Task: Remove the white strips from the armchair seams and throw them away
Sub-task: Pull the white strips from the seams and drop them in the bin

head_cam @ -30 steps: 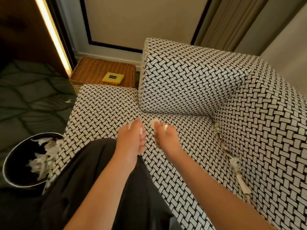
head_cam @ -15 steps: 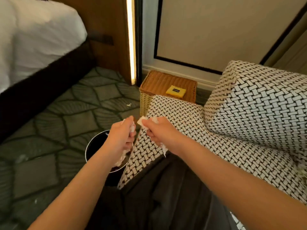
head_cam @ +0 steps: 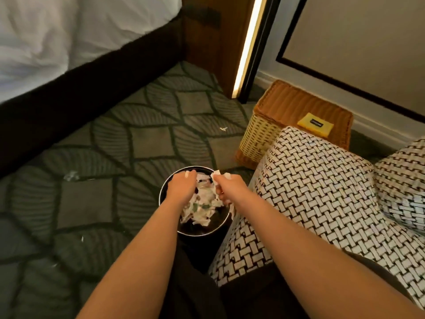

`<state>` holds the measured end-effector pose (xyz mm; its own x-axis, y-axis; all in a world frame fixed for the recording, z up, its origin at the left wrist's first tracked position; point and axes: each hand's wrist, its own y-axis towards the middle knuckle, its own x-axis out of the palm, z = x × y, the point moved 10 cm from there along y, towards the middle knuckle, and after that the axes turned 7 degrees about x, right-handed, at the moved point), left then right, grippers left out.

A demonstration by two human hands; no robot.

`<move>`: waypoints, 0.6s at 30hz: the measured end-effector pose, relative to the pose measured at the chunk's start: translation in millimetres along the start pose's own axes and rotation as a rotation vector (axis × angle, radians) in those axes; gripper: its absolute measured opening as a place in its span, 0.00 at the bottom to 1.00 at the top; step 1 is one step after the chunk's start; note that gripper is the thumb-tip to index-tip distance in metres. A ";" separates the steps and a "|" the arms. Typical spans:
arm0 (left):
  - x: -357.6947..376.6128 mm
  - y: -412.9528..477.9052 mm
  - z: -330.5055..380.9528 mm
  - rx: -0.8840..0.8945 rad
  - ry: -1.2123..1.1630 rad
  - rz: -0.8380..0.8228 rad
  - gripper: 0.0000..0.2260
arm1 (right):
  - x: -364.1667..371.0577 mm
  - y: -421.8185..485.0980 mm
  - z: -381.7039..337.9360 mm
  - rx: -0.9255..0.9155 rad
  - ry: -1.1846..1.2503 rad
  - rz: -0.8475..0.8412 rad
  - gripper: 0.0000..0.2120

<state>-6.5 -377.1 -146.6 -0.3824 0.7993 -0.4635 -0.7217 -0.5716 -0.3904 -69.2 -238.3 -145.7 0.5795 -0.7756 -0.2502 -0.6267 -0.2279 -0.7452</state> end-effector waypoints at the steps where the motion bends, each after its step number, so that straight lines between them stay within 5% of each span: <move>1: 4.4 8.2 -6.9 -0.019 -0.029 -0.010 0.19 | 5.9 9.4 4.2 0.025 -0.008 0.000 0.12; 5: 17.1 32.1 -30.4 -0.098 0.037 -0.080 0.21 | 26.2 35.5 17.8 0.109 0.132 -0.041 0.09; 11: 17.6 41.6 -48.0 -0.133 0.168 -0.096 0.22 | 42.5 44.1 24.1 0.142 0.022 -0.184 0.25; 18: 12.1 5.8 -2.4 0.001 0.113 -0.048 0.16 | -0.1 7.7 -3.1 0.041 0.064 -0.096 0.16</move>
<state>-13.9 -371.2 -156.4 -0.2798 0.7995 -0.5315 -0.7383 -0.5331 -0.4132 -75.7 -241.8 -149.5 0.6008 -0.7874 -0.1378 -0.5474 -0.2796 -0.7888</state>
